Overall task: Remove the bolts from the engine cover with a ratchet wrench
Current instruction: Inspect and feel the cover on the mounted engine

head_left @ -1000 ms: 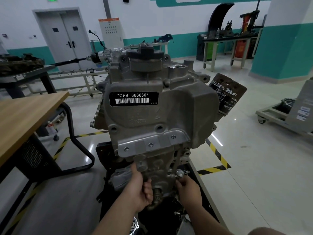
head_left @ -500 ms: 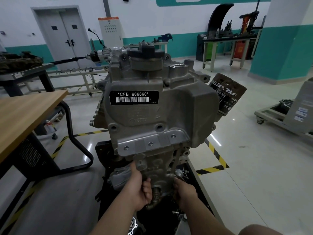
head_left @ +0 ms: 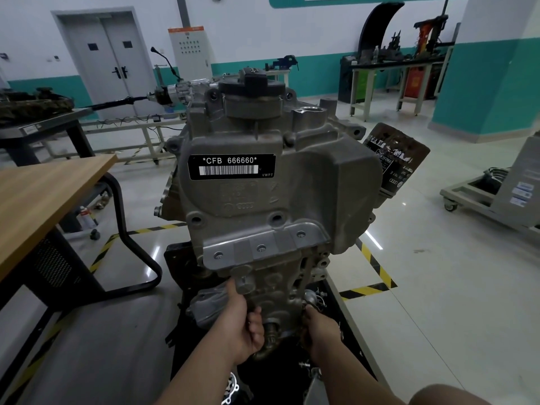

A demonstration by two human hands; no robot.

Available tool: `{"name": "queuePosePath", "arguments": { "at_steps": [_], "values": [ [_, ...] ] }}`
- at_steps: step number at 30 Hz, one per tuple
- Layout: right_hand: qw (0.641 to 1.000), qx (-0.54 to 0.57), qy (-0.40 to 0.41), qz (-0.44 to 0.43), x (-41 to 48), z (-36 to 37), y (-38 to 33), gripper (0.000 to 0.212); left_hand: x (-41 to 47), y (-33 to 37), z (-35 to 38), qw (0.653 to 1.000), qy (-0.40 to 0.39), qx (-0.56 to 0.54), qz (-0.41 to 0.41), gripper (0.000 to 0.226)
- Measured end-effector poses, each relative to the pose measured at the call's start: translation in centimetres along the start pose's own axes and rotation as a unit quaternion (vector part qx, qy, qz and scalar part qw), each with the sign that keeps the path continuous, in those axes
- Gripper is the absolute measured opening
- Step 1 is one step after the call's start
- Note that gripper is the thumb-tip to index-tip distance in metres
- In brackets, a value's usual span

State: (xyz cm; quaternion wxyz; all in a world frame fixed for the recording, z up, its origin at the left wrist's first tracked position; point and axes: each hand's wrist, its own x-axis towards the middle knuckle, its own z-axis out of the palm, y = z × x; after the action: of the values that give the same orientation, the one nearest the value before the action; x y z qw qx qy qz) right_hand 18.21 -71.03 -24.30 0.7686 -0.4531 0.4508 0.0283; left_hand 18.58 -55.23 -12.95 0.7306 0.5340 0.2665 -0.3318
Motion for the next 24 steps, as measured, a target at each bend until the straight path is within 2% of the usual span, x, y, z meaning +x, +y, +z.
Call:
{"name": "queuePosePath", "arguments": {
  "at_steps": [3, 7, 10, 14, 16, 19, 24],
  "values": [
    [1.0, -0.005, -0.005, -0.011, 0.0, -0.1, 0.1, 0.037, -0.1, 0.0, 0.1, 1.0, -0.002, -0.002, 0.0, 0.07],
    [0.999, -0.029, -0.006, -0.011, -0.9, 0.1, 0.0, 0.024, -0.2, 0.1, 0.1, 1.0, -0.002, 0.0, 0.0, 0.069],
    [0.996, -0.079, 0.031, -0.017, -0.6, 0.2, -0.3, 0.035, -0.1, 0.1, 0.1, 1.0, -0.002, 0.001, -0.002, 0.068],
    [0.977, -0.197, 0.046, -0.075, -0.9, 0.6, -0.5, 0.043, -0.1, 0.1, 0.0, 1.0, -0.005, 0.0, 0.0, 0.071],
    [0.982, -0.164, 0.045, -0.078, -0.9, 0.4, -0.1, 0.044, -0.1, 0.1, 0.0, 1.0, -0.004, 0.001, 0.002, 0.073],
    [0.992, -0.108, 0.006, -0.071, -1.3, 0.2, -0.1, 0.029, -0.1, 0.1, 0.0, 1.0, -0.005, 0.003, 0.0, 0.071],
    [0.983, -0.168, 0.011, -0.068, -1.0, 0.4, -0.7, 0.031, -0.3, 0.2, 0.1, 1.0, -0.004, 0.0, -0.002, 0.072]
  ]
}}
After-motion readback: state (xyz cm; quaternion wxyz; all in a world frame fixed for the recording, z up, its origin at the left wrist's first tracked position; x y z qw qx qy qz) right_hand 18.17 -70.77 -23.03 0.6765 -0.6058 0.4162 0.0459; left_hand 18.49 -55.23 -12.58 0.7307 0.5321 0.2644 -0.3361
